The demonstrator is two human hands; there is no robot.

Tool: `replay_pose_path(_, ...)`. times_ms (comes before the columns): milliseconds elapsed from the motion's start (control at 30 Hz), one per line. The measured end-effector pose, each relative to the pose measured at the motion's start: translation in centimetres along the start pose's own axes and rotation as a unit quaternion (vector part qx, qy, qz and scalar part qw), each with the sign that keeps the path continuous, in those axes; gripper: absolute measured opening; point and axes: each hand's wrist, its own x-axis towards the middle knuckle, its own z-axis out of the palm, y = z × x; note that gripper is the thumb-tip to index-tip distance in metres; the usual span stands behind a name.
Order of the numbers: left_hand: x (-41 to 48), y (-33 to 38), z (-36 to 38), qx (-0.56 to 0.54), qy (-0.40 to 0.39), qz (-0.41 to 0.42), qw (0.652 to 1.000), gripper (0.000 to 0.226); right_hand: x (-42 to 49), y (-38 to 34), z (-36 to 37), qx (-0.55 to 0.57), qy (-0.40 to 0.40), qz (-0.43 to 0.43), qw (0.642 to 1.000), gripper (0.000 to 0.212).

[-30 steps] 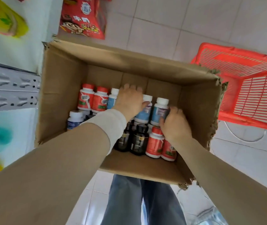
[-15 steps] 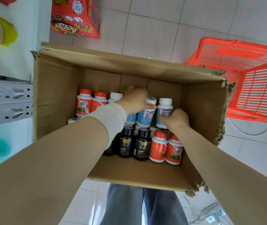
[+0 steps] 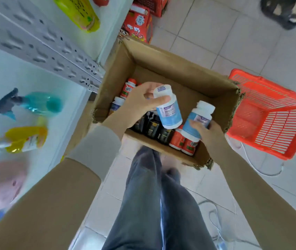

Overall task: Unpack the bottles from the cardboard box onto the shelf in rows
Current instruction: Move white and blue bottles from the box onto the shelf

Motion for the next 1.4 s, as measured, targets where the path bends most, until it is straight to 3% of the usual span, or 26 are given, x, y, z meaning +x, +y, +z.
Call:
replay_pose_path(100,-7.6,1.3,-0.5,-0.088,0.013,0.014,0.996,0.016,-5.2,-0.7,-0.6,-0.005,-0.096,-0.068,0.993,0.043)
replay_pose_path(200,-16.3,0.8,-0.3,-0.187,0.063,0.078,0.977,0.016,-11.0,-0.6,-0.9,-0.047,-0.195,-0.156,0.967,0.040)
replay_pose_path(367,-30.6,-2.4,1.6,-0.313,0.149,0.170,0.922,0.070,-21.1,1.7,-0.7,-0.090,-0.290,-0.214,0.929,0.051)
replay_pose_path(433,-36.0,-2.9,2.4,-0.324,0.181,0.182,0.911,0.064,-24.9,2.6,-0.2,-0.110,-0.326,-0.228,0.911,0.058)
replay_pose_path(533,-43.1,-3.2,2.2,-0.339,0.264,0.183,0.884,0.042,-31.7,2.6,1.7,-0.147,-0.373,-0.273,0.875,0.020)
replay_pose_path(600,-47.5,-3.1,1.5,-0.353,0.316,0.199,0.858,0.037,-35.9,2.5,3.6,-0.159,-0.409,-0.286,0.852,0.018)
replay_pose_path(700,-53.8,-2.9,0.4,-0.355,0.386,0.244,0.816,0.026,-42.0,2.6,7.0,-0.179,-0.447,-0.335,0.810,0.037)
replay_pose_path(867,-64.2,-3.0,-1.7,-0.343,0.465,0.302,0.758,0.031,-50.8,3.2,12.0,-0.189,-0.507,-0.368,0.756,0.088)
replay_pose_path(1033,-71.3,-3.6,-4.4,-0.340,0.492,0.322,0.735,0.026,-57.6,3.3,16.1,-0.146,-0.569,-0.366,0.721,0.087)
replay_pose_path(1100,-73.3,-3.5,-5.9,-0.311,0.506,0.329,0.733,0.016,-59.8,2.6,17.5,-0.143,-0.585,-0.371,0.707,0.088)
replay_pose_path(1200,-75.8,-2.6,-8.7,-0.278,0.517,0.344,0.733,0.024,-62.4,0.9,20.0,-0.141,-0.590,-0.390,0.693,0.086)
replay_pose_path(1400,-80.6,1.3,-16.6,-0.207,0.539,0.363,0.731,0.015,-67.7,-4.9,25.9,-0.134,-0.613,-0.423,0.654,0.091)
